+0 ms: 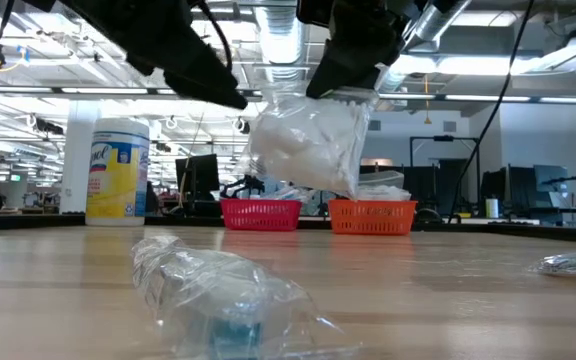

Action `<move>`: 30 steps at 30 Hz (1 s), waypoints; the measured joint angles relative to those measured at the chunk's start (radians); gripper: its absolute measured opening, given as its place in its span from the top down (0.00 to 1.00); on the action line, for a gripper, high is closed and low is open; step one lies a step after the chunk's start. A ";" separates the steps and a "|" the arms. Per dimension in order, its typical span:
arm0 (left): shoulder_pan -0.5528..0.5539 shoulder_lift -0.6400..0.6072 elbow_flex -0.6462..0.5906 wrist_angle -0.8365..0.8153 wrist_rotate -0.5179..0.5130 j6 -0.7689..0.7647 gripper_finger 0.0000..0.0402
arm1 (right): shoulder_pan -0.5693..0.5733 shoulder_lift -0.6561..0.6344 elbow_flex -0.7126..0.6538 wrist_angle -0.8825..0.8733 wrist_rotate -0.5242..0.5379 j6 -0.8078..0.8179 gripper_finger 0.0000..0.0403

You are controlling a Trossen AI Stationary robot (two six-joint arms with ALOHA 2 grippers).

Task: Pick & Place Travel size toiletries
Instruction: Put the white cotton pack into the orange bin

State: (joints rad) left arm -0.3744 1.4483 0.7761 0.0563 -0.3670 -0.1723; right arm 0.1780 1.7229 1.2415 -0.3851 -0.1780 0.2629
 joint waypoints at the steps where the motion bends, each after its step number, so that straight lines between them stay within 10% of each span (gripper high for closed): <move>1: 0.000 0.000 0.000 0.018 0.000 0.017 0.34 | 0.000 0.000 0.000 0.001 0.000 0.003 1.00; 30: 0.089 0.068 0.000 0.096 0.049 0.007 0.35 | 0.000 -0.001 -0.001 -0.019 0.138 0.032 1.00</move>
State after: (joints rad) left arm -0.2853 1.5160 0.7761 0.1523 -0.3184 -0.1650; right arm 0.1776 1.7220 1.2407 -0.4037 -0.0402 0.2952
